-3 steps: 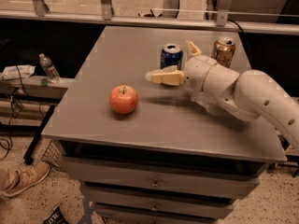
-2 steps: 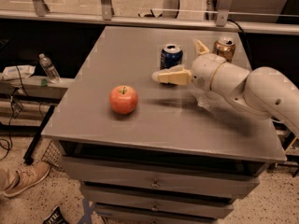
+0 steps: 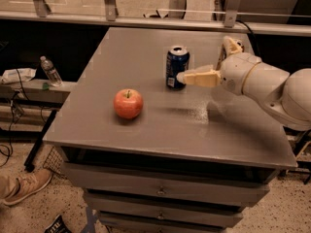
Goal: Place pepsi can upright
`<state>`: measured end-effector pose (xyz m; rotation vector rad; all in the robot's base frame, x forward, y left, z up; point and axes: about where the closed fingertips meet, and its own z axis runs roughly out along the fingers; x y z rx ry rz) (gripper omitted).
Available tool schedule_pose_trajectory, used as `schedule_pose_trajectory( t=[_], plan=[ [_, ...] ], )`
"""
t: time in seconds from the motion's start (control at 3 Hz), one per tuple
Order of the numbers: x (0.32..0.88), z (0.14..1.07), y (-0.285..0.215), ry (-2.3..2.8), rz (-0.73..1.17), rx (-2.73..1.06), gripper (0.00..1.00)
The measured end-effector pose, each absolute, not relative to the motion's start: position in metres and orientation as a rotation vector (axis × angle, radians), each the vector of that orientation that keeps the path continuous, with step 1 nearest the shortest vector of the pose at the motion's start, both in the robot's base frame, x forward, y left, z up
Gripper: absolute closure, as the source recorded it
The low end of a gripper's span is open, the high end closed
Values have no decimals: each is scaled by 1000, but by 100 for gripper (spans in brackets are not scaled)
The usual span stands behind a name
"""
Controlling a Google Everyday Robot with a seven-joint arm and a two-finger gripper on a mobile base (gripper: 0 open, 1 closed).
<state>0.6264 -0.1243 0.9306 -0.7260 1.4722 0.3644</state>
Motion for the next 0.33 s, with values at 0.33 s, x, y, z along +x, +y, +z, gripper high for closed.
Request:
schedule_pose_trajectory(
  t=[0.33],
  plan=[
    [617, 944, -153, 1465, 299, -677, 0]
  ],
)
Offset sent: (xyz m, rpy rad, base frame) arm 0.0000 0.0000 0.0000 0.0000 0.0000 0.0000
